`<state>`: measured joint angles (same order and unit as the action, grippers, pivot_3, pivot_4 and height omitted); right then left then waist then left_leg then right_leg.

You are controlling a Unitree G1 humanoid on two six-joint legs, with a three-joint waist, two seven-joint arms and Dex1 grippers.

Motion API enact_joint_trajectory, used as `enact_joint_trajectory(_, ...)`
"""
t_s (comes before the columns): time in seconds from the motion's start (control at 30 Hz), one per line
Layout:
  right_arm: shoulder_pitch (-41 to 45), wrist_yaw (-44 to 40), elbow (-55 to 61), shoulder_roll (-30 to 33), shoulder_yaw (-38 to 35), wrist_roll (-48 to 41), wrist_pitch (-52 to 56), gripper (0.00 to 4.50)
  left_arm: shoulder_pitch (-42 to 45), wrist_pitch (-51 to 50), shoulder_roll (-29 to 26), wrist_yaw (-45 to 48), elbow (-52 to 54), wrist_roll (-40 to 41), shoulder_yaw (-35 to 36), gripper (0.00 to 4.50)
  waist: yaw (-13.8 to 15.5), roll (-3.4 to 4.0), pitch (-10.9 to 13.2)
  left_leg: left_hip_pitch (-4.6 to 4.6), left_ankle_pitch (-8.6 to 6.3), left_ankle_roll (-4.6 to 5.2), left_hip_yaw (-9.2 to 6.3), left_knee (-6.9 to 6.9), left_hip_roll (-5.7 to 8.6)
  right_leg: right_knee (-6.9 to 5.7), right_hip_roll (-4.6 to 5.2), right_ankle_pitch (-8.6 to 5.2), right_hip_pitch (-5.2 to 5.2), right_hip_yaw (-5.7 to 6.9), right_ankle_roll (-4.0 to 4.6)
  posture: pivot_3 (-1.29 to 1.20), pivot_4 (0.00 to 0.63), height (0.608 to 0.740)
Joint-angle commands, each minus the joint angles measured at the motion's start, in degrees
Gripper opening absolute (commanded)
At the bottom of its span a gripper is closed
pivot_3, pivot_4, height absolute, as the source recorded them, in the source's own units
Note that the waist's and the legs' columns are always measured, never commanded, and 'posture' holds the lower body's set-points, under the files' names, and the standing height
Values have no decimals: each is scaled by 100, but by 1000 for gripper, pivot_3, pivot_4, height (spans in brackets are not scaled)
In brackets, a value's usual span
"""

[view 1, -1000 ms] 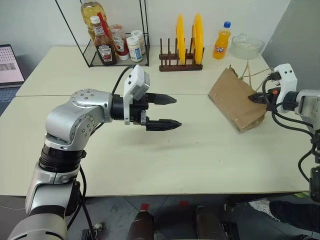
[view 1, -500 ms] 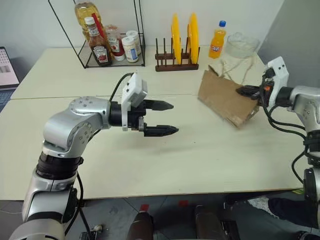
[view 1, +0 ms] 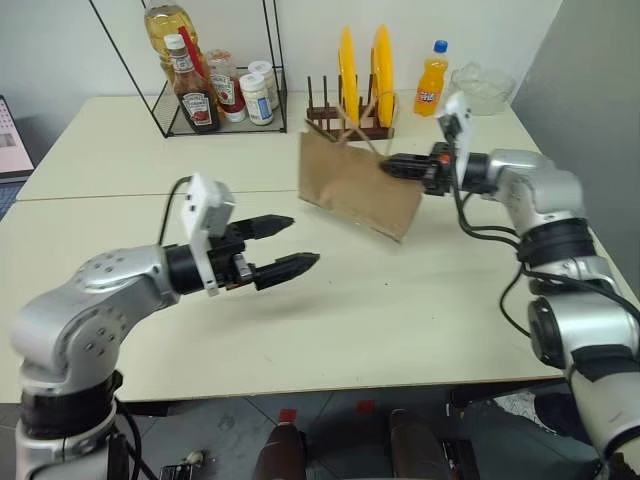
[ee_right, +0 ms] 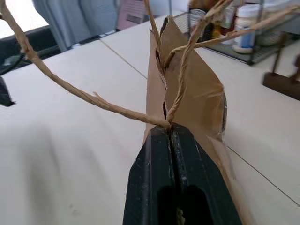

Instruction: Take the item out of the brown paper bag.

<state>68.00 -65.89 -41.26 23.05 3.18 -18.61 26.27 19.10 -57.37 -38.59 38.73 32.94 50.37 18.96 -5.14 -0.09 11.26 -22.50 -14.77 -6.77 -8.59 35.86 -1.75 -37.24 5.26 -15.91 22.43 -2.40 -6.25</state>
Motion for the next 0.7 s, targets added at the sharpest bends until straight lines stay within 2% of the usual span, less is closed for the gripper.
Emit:
enact_joint_trajectory(0.03, 389, -282, -208, -397, -43, -24, -526, 20, -312, 145, 268, -871, 531, 181, 622, 4500, 0, 0, 0, 2, 0, 0, 0, 0, 0, -1, 0, 0, 0, 0, 0, 0, 150, 740)
enact_joint_trajectory(0.4, 762, -958, -1488, -1453, 155, 425, -1564, 20, -2340, 848, 912, -2338, 1994, -78, 1205, 4500, 15, -1, -1, 10, 4, -7, -1, 14, 0, -53, -1, 0, 12, -4, 3, 0, 150, 740)
enact_joint_trajectory(0.7, 805, -844, -2499, -1858, 395, 1209, -2788, 20, -3028, 1289, 906, -2762, 2244, -113, 1265, 4500, 14, -1, -1, 16, 8, -9, -1, 15, 0, -74, -5, -1, 18, -9, 6, 0, 150, 740)
